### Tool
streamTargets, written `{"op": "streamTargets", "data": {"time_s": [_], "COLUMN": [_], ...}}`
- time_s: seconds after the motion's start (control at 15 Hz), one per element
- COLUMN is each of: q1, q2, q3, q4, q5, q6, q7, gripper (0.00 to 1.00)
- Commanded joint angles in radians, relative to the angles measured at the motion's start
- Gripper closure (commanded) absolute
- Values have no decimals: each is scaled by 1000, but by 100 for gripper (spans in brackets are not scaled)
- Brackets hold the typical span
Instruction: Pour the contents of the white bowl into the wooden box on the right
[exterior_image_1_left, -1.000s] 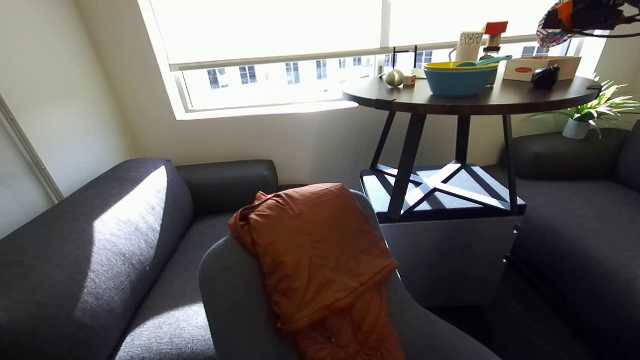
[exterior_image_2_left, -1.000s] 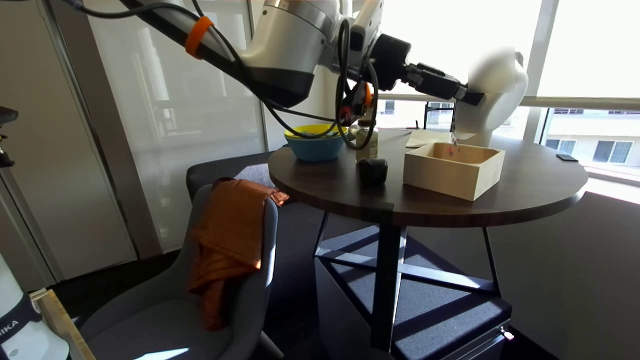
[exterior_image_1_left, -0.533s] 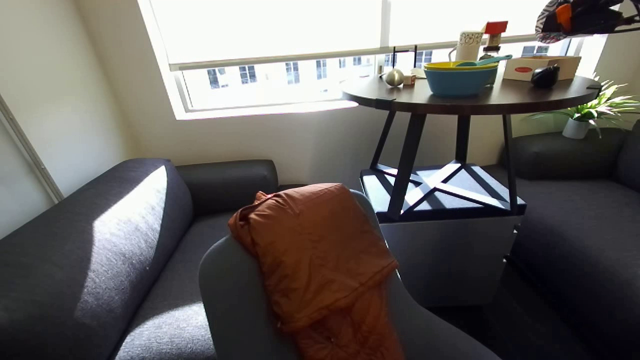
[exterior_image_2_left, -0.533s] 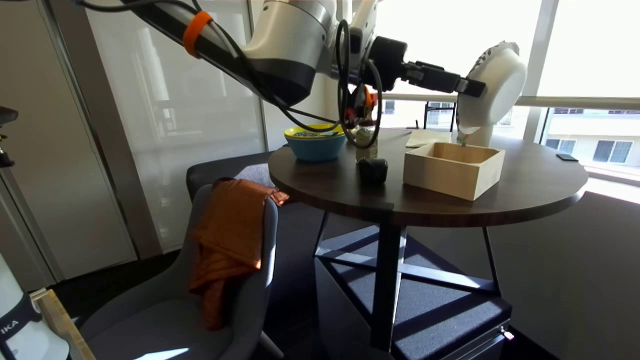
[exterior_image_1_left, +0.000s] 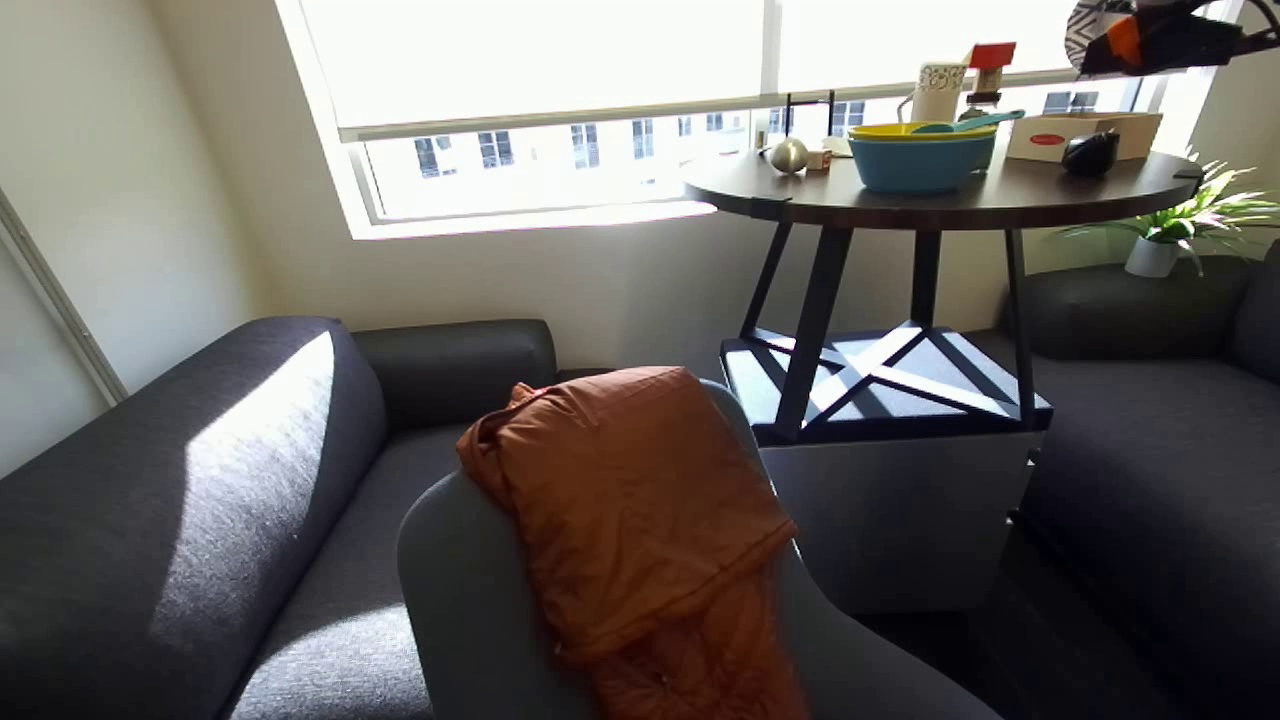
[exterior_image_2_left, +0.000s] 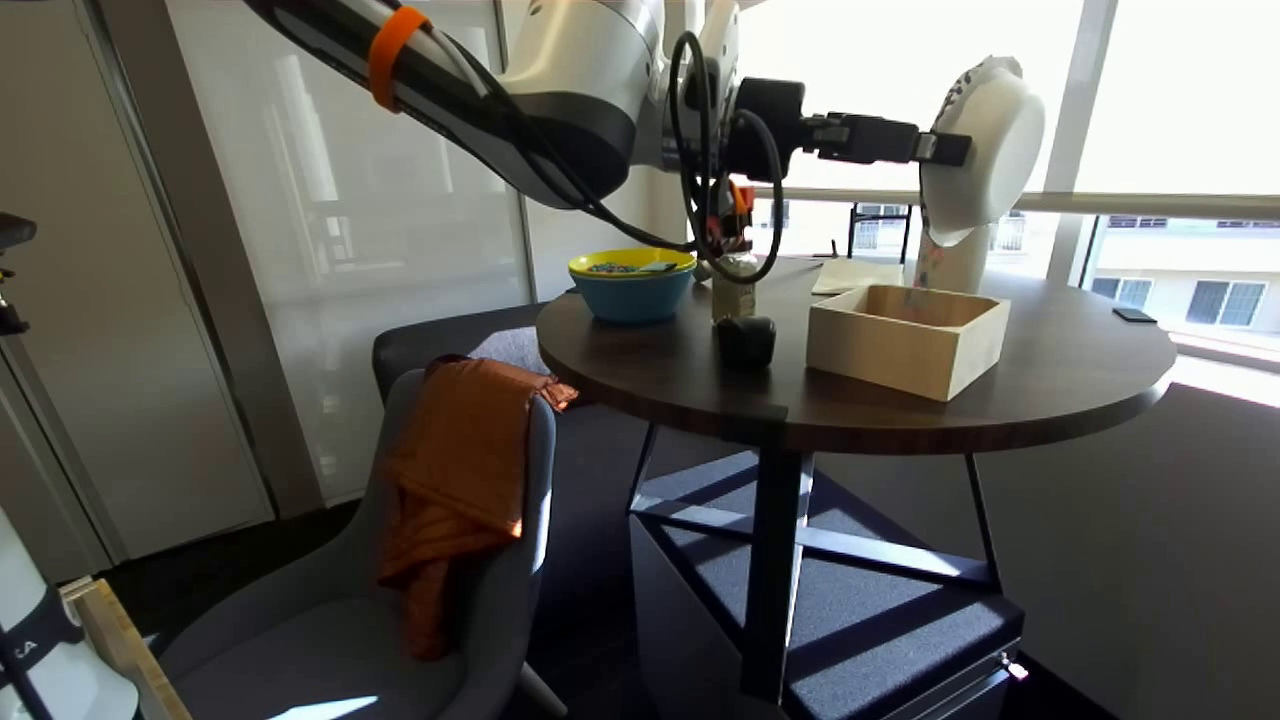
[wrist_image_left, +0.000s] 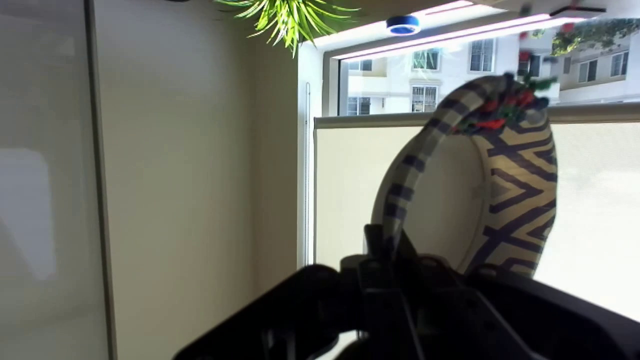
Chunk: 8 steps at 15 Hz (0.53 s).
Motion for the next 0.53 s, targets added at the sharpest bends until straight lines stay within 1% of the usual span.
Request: {"op": "streamTargets", "data": {"time_s": [0.0,0.33,0.47], "q1": [-54,-83,-92], "q2": [-12,-19,-33], "q3": [74,116,124], "q4": [-7,-23,-40], "q5": [-135,-246,-277], "q6": [-49,-118,-119], "q7": [137,159,146], "gripper": [99,99,99]}}
